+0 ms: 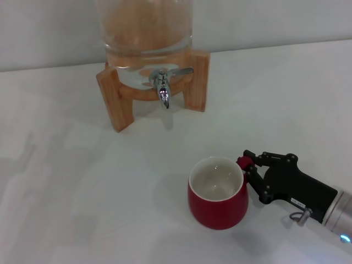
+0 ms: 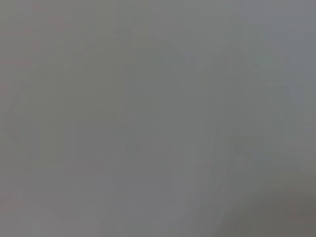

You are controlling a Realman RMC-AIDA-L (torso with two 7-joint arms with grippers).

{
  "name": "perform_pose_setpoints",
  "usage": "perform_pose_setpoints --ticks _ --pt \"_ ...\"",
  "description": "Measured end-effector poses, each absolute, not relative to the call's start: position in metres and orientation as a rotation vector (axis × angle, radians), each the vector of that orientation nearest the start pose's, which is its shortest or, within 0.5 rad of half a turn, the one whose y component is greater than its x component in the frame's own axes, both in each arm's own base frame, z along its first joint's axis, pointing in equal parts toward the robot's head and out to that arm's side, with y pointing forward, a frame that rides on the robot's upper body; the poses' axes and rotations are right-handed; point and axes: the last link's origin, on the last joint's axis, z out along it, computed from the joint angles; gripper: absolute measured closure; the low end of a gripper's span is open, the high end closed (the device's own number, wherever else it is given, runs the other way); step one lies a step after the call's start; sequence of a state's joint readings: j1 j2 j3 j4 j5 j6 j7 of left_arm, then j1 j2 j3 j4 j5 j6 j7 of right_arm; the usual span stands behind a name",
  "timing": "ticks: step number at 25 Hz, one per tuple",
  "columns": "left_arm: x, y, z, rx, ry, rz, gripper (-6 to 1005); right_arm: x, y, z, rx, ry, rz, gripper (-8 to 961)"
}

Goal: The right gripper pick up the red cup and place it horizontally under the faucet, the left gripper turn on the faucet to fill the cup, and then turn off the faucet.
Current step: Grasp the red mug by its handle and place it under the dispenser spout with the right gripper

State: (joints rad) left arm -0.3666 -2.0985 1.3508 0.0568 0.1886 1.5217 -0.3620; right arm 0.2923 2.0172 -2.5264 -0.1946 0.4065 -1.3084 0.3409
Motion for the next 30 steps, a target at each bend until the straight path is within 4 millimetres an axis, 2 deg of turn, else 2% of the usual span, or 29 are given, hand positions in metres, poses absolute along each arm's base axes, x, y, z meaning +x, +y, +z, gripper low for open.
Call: perform_pose_setpoints --ticks 13,30 --pt "-0.322 0.291 0.011 -1.576 -0.422 -0.970 119 0.317 0.258 -0.064 -2.180 0.470 0.803 816" --pt "-0.319 0.294 0.009 -1.598 -0.417 -0.972 119 0.302 0.289 -0.068 -2.214 0.466 0.790 816"
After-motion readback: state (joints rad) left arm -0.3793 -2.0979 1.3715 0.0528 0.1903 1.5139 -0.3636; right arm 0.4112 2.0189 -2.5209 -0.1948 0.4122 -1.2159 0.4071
